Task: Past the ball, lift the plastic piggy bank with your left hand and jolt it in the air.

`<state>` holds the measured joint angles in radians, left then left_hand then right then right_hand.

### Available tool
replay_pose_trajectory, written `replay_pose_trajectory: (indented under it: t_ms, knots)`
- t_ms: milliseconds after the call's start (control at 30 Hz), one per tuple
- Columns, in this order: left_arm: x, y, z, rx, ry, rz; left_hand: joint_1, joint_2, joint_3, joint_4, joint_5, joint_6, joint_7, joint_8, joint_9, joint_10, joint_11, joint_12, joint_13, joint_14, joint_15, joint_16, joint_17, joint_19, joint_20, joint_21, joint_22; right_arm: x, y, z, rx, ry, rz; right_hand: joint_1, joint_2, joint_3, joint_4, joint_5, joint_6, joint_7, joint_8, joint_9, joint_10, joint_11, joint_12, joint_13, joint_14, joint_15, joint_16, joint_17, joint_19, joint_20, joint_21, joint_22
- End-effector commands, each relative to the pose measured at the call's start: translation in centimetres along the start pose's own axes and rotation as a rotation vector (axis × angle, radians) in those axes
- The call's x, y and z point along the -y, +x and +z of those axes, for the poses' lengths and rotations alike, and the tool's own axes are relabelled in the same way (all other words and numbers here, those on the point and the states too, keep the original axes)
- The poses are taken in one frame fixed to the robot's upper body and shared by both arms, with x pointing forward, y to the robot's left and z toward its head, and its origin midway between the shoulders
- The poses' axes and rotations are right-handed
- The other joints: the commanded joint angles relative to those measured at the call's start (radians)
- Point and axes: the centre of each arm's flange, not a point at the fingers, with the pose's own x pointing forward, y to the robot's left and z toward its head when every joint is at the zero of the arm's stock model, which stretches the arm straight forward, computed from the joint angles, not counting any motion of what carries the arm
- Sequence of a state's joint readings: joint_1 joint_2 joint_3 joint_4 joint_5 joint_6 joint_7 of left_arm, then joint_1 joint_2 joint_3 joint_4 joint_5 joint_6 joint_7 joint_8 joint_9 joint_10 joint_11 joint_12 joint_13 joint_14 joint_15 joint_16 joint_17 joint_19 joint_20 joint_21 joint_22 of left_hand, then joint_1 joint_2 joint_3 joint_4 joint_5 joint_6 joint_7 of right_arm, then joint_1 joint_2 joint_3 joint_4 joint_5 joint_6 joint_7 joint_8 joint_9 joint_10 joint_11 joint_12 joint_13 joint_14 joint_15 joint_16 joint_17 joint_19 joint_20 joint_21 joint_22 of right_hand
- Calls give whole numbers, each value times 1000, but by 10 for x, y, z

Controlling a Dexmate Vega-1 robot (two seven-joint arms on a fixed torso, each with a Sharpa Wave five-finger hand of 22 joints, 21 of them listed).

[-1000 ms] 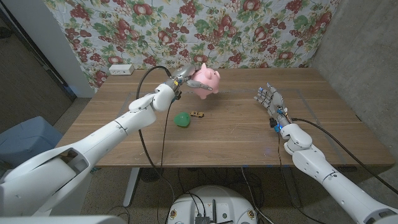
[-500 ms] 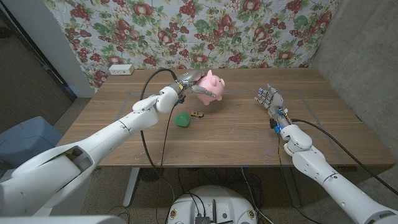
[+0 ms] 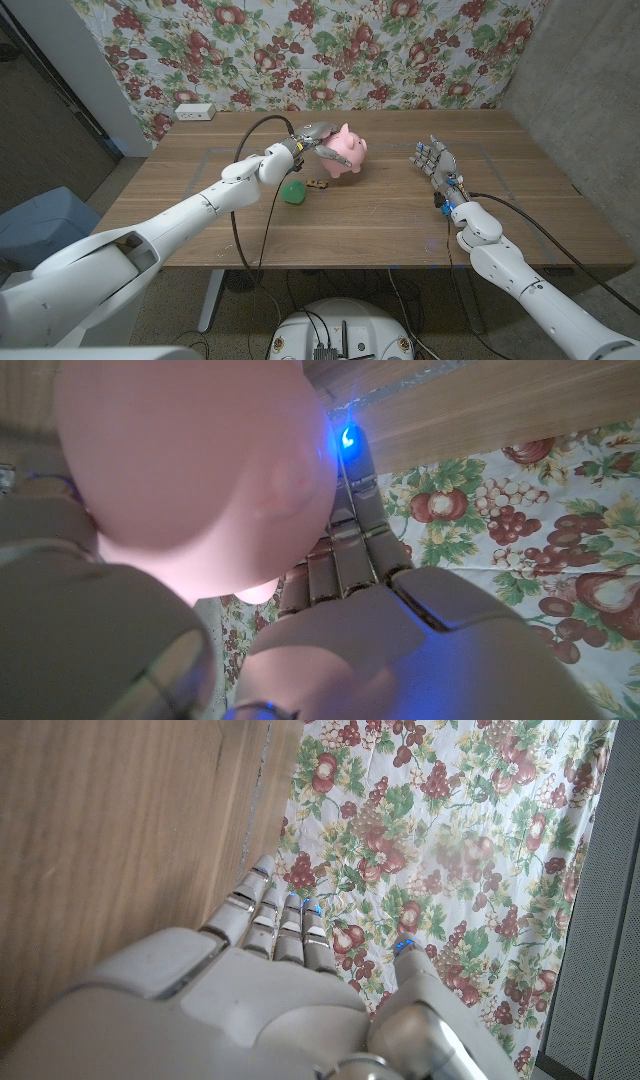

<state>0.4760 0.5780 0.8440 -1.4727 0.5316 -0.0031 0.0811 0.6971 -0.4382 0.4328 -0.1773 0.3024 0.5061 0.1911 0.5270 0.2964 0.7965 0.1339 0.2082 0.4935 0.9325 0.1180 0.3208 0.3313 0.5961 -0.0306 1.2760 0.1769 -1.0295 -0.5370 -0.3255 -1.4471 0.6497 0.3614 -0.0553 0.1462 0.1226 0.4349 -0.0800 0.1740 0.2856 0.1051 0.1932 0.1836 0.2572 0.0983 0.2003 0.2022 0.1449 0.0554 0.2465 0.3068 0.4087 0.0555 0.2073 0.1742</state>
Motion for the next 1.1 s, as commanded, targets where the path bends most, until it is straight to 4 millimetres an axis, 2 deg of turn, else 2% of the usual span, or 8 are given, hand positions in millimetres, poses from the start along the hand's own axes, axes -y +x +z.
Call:
replay_pose_trajectory:
  t_ms: [33,933,1100]
  knots:
    - [17,5,9,16,55,-42,547,477,95,0,5,346,-219,4,4,308,-309,2,2,249,-358,6,6,-29,-120,4,2,1,-2,-1,1,1,-2,6,29,8,-1,4,11,2,3,2,5,-1,5,2,12,4,-3,-1,11,-1,-3,2]
    - [27,13,14,-7,157,-115,539,484,98,4,-4,335,-205,-10,-1,281,-302,-10,-10,219,-359,-11,-1,-49,-112,0,0,6,0,-4,-4,13,-8,6,29,9,-1,4,13,2,3,3,5,-1,5,2,11,3,-3,-2,11,-2,-4,2]
    - [27,15,14,-14,181,-132,526,487,93,7,-11,322,-196,-23,-6,259,-290,-15,-16,201,-359,-20,-6,-59,-107,-7,-2,7,2,-4,-4,12,-6,6,29,9,-1,4,13,3,3,3,6,0,5,2,11,2,-3,-2,11,-1,-4,2]
